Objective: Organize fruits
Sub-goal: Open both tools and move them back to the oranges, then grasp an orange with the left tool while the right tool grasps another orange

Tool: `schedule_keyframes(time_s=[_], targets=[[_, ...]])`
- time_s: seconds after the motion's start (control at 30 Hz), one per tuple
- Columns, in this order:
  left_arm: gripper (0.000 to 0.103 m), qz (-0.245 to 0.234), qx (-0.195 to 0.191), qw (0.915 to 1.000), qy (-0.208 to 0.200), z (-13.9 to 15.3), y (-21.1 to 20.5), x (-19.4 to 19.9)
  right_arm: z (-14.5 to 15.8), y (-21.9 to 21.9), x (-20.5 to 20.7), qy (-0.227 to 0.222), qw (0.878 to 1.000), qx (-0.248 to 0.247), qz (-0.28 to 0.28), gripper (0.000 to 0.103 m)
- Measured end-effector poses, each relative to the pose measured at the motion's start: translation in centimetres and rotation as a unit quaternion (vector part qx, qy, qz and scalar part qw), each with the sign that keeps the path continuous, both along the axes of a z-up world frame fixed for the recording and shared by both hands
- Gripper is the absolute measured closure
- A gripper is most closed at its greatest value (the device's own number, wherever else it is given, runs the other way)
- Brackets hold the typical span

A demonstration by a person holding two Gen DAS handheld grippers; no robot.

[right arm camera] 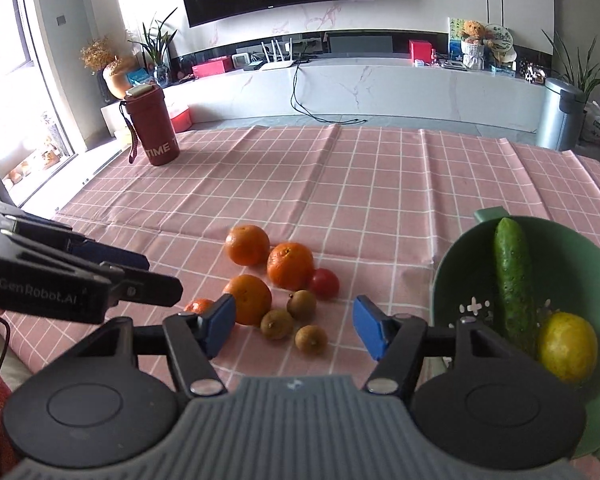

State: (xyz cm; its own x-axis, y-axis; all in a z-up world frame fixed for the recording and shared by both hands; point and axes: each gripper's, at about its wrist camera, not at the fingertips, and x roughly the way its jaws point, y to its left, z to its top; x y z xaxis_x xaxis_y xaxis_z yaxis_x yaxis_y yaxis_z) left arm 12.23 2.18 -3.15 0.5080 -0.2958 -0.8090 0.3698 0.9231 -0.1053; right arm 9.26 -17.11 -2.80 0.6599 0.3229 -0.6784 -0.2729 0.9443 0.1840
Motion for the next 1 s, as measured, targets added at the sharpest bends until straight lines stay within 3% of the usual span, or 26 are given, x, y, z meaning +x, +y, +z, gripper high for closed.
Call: schedule_keyframes(time_s=[0.23, 0.43, 0.6, 0.7, 0.87, 1.0], targets=[[0.047, -0.002, 0.009, 0.9996, 0.026, -3.7, 0.5, 0.7, -1.7, 0.7, 1.7, 0.023, 0.999, 0.023, 0.0, 0.053], [0.045, 0.009, -0.015, 0.9988, 0.045, -5.3, 1.0, 1.6, -2.8, 2.4, 3.3, 0.023, 0.999, 0.03, 0.023, 0.063], [0.045, 0.015, -0.008, 0.9986, 0.05, -5.9, 0.9, 2.0, -3.6, 3.5, 3.9, 0.02, 0.999, 0.025, 0.043, 0.065], [0.055, 0.014, -0.021, 0.9981, 0.056, -6.0, 1.1, 2.1, -3.9, 3.6, 4.2, 0.024, 0.998, 0.029, 0.047, 0.065], [0.056, 0.054, -0.021, 0.9976, 0.038, -5.2, 2.8, 1.5, -4.0, 4.1, 4.7, 0.025, 0.998, 0.031, 0.056, 0.065], [0.056, 0.121, -0.028, 0.9916, 0.037, -4.9, 5.3, 1.8, -4.0, 4.8, 5.0, 0.016, 0.998, 0.024, 0.059, 0.065]])
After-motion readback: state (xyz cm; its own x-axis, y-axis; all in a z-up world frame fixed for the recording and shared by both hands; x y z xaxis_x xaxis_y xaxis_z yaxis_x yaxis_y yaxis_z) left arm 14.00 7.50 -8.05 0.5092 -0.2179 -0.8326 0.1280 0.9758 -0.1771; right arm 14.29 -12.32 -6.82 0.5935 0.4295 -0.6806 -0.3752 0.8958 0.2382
